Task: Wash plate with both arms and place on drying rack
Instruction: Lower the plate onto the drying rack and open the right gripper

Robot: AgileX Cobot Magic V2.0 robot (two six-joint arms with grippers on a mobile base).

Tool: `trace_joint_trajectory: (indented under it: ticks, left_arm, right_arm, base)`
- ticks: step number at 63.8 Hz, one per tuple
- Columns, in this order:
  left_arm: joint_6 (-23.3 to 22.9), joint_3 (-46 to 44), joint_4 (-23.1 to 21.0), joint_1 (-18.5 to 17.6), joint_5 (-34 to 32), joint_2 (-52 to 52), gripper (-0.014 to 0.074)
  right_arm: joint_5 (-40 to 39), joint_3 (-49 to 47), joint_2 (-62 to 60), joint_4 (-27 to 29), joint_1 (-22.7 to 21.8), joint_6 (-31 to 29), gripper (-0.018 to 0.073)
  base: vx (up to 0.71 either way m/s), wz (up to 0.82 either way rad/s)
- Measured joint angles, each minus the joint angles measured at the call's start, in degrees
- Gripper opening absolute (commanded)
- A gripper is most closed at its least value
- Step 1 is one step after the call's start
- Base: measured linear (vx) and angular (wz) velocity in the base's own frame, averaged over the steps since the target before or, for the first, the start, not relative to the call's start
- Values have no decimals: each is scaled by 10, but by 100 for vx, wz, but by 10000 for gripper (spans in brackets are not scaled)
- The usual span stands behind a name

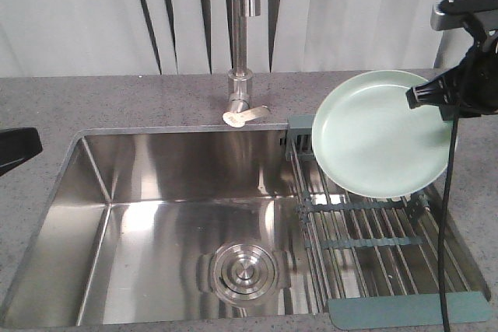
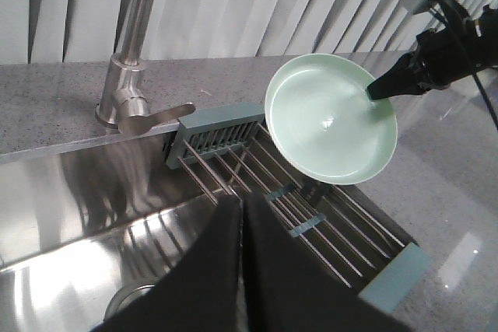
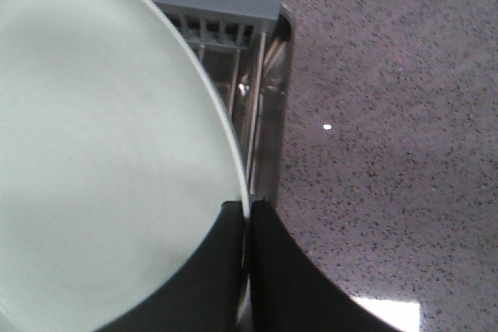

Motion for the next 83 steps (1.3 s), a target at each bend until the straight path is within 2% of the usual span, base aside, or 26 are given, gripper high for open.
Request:
trace_joint_trajectory:
  ticks: [13, 26, 48, 57, 77, 83]
  left_arm:
    - [0, 0, 0, 0, 0, 0, -7]
    - [0, 0, 0, 0, 0, 0, -7]
    - [0, 0, 0, 0, 0, 0, -7]
    - [0, 0, 0, 0, 0, 0, -6]
    - [0, 0, 0, 0, 0, 0, -6]
    - [0, 0, 0, 0, 0, 0, -6]
  right_arm:
    - [7, 0, 60, -2, -12, -40, -3]
    - [16, 0, 121, -9, -12, -42, -3]
    - [16, 0, 158, -8, -12, -62, 21]
    - [17, 0, 158, -8, -12, -67, 75]
    - [17, 0, 158, -8, -12, -70, 318]
    - [17, -1, 158, -10, -12, -70, 338]
  base:
    - [0, 0]
    - [0, 0]
    - [0, 0]
    - [0, 0]
    - [0, 0]
    - [0, 0]
